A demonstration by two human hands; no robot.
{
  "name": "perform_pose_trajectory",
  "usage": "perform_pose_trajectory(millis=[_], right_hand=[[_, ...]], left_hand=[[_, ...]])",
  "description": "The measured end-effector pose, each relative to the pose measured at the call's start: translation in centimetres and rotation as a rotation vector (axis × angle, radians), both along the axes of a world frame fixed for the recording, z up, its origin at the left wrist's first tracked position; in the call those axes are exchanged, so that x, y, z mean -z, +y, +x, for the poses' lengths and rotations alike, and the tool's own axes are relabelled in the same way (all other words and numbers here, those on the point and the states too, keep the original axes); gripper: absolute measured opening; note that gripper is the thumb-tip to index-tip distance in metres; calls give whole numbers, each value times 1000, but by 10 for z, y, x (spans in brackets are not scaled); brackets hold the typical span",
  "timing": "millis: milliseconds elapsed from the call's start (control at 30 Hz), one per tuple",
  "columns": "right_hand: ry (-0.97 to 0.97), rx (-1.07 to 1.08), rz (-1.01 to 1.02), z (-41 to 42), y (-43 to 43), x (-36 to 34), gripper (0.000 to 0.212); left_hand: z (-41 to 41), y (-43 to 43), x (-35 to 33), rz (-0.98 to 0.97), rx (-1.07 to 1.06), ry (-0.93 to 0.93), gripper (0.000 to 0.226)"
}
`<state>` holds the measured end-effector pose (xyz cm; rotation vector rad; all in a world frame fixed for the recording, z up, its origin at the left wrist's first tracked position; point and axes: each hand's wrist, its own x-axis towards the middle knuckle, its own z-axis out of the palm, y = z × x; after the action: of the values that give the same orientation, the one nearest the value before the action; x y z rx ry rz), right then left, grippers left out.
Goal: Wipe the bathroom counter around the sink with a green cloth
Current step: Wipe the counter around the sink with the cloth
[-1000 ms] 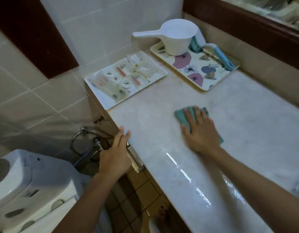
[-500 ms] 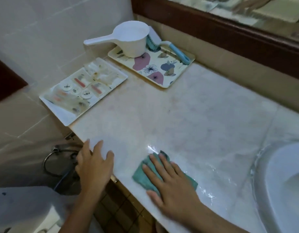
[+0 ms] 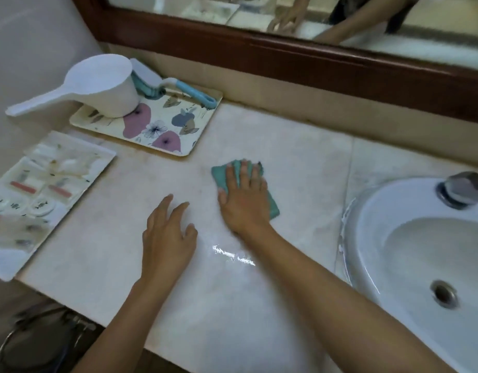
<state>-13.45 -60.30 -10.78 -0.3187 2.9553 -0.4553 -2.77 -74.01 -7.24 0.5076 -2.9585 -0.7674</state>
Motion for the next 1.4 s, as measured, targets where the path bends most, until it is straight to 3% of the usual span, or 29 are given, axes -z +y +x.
perform_pose_trajectory(millis=[133,200,367,467,567,633,733,867,1000,1100,1300,1400], right_hand=[[33,-335,-9,79,29,-4,56],[55,-363,23,90,64,-3,54],[45,99,141,7,111,-2,58],[51,371,162,-67,92,1,57],[14,479,137,-113,47,1,58],[5,435,134,-123,15,-3,58],[8,196,125,-117,-14,-9,59],[26,-54,94,-113,22,-19,59],[25,357,169,-70,129,-34,59],[14,543,176,-49,137,-18,60],[-7,716,165,48,86,-3,63],[-19,651,96,115,43,-5,66]], left_hand=[[-40,-21,6,-39,116,89,43],[-57,-33,12,-70,165,103,42],[-70,-41,30,-137,211,114,42],[-73,-41,32,-161,219,118,45],[-76,-42,34,-175,223,140,45],[-75,-41,34,-186,227,147,45],[-78,-42,30,-222,214,176,45],[-76,-41,33,-221,179,224,45],[-52,-21,25,-159,275,205,45],[-66,-34,29,-181,262,198,45],[-76,-43,40,-177,248,199,43],[-72,-42,37,-134,247,166,40]])
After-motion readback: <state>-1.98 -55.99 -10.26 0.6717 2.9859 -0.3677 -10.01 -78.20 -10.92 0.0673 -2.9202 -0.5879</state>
